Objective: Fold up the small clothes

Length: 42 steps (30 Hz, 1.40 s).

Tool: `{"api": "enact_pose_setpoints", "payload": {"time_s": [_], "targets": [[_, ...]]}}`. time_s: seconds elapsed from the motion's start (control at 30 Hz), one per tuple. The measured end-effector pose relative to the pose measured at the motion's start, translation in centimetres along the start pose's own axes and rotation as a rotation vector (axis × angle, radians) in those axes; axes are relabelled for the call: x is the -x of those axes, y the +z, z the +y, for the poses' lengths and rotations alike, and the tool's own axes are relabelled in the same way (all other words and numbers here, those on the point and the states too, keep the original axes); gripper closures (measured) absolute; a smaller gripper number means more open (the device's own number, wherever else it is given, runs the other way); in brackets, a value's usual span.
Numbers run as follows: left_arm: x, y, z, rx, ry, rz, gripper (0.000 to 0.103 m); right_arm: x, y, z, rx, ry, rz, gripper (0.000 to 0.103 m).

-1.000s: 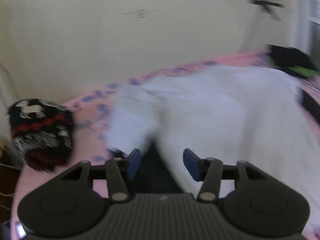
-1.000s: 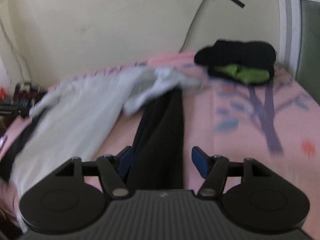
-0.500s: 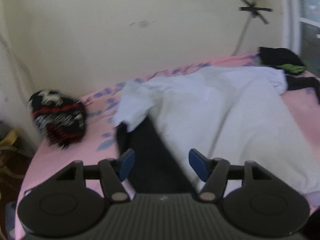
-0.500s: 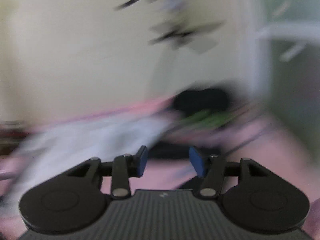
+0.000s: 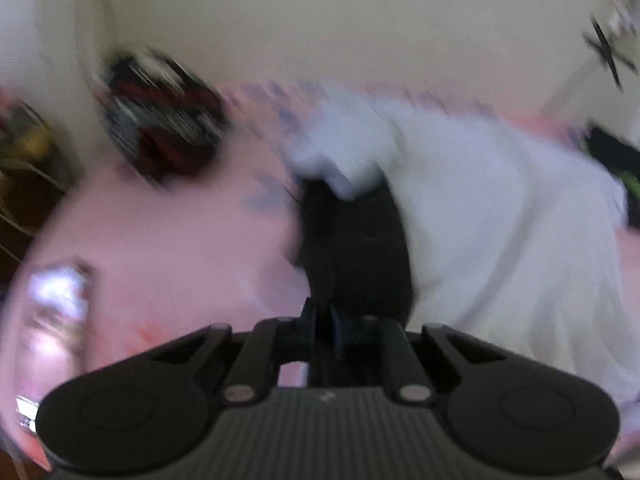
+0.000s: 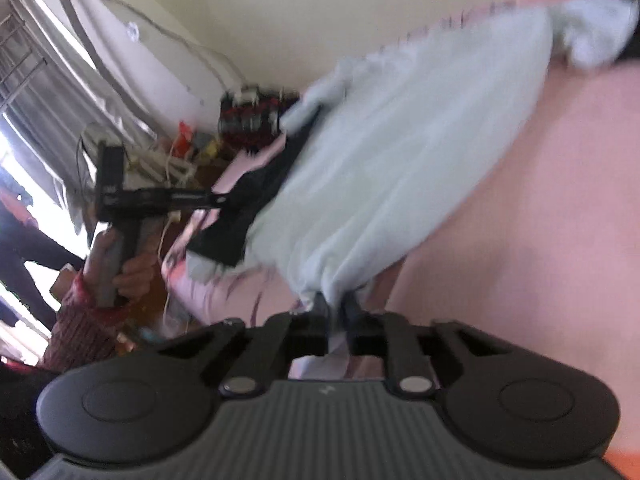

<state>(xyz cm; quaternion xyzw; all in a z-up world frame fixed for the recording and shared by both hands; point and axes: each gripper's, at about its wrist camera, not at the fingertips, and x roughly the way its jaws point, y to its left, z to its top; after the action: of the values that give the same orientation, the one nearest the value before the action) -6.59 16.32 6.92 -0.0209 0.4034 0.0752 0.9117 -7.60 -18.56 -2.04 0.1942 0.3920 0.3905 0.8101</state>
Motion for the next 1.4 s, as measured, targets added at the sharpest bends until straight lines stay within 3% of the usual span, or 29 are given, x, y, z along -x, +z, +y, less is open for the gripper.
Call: {"api": "enact_pose_setpoints", "payload": {"time_s": [0.1,0.17,0.2,0.23,0.27,0.4,0.43,0.5,0.57,0.63,0.67,0.7,0.73,0.83,0.93,1.03,1.1,1.2,1.27,1.3,1.37,1.4], "targets": [[1.2,1.8,2.7,0.032,0.211,-0.083,0.096,5.2,1.5,-0.6,0.021,-0.108,-0.174,0.098],[1.1,2.2,3.8,0.049,0.361,-0.088,0.091,8.0,1.9,-1.6,0.01,-0.18,-0.255,0.097],[1.2,2.1,4.1,0.056,0.381,-0.08,0.082,8.9,1.9,-2.2,-0.003,-0.201,-0.281,0.095],[1.4,1.8,4.1,0.063,0.357,-0.078,0.071,9.8,1.7,-3.0,-0.025,-0.21,-0.295,0.094],[1.7,1.2,3.9,0.066,0.312,-0.081,0.065,10.2,1.4,-3.6,-0.049,-0.208,-0.302,0.089],[2.9,-2.1,0.9,0.0,0.132,-0.045,0.048,10.5,-0.5,-4.6,-0.091,-0.206,-0.302,0.055],[3.0,-3.1,0.0,-0.025,0.08,-0.025,0.038,10.3,-1.1,-4.8,-0.088,-0.205,-0.282,0.055],[2.4,-4.5,-1.4,-0.069,0.032,0.024,0.032,8.6,-1.9,-4.7,-0.066,-0.233,-0.219,0.055],[1.4,-5.9,-3.1,-0.13,0.026,0.075,0.039,6.9,-2.3,-5.1,-0.045,-0.282,-0.161,0.055],[0.1,-6.7,-4.3,-0.161,0.007,0.126,0.076,5.1,-2.5,-6.1,-0.076,-0.262,-0.127,0.055],[0.2,-7.2,-4.7,-0.165,-0.008,0.117,0.084,4.9,-2.7,-5.9,-0.066,-0.234,-0.147,0.06],[0.4,-7.2,-5.0,-0.183,-0.016,0.126,0.098,4.4,-2.5,-5.7,-0.057,-0.198,-0.115,0.09],[0.8,-7.0,-4.9,-0.176,-0.031,0.128,0.098,4.3,-2.4,-5.5,-0.058,-0.174,-0.102,0.099],[5.3,-5.5,-4.5,-0.142,-0.175,0.06,0.098,8.2,-0.4,-3.2,0.026,-0.195,-0.215,0.1],[12.2,-4.8,-4.4,-0.185,-0.245,-0.075,0.098,15.7,1.0,-0.8,0.095,-0.199,-0.384,0.103],[14.5,-5.7,-4.6,-0.223,-0.265,-0.084,0.098,21.4,0.4,0.5,0.124,-0.24,-0.445,0.102],[13.2,-7.1,-5.0,-0.262,-0.225,-0.026,0.094,22.5,-0.8,0.5,0.103,-0.249,-0.429,0.101],[8.6,-8.8,-4.6,-0.234,-0.085,0.102,0.094,20.7,-1.8,-1.3,0.085,-0.315,-0.39,0.095],[5.5,-8.8,-2.8,-0.154,-0.004,0.197,0.094,17.7,-1.7,-2.6,0.028,-0.331,-0.34,0.084],[4.9,-8.5,-1.7,-0.111,0.002,0.212,0.093,16.1,-1.6,-3.0,-0.005,-0.305,-0.312,0.075],[5.2,-7.5,1.2,0.001,0.002,0.18,0.085,13.0,-1.0,-4.1,-0.039,-0.241,-0.24,0.071],[5.7,-6.8,2.7,0.095,0.034,0.176,0.069,11.5,-0.7,-4.4,-0.039,-0.212,-0.21,0.071]]}}
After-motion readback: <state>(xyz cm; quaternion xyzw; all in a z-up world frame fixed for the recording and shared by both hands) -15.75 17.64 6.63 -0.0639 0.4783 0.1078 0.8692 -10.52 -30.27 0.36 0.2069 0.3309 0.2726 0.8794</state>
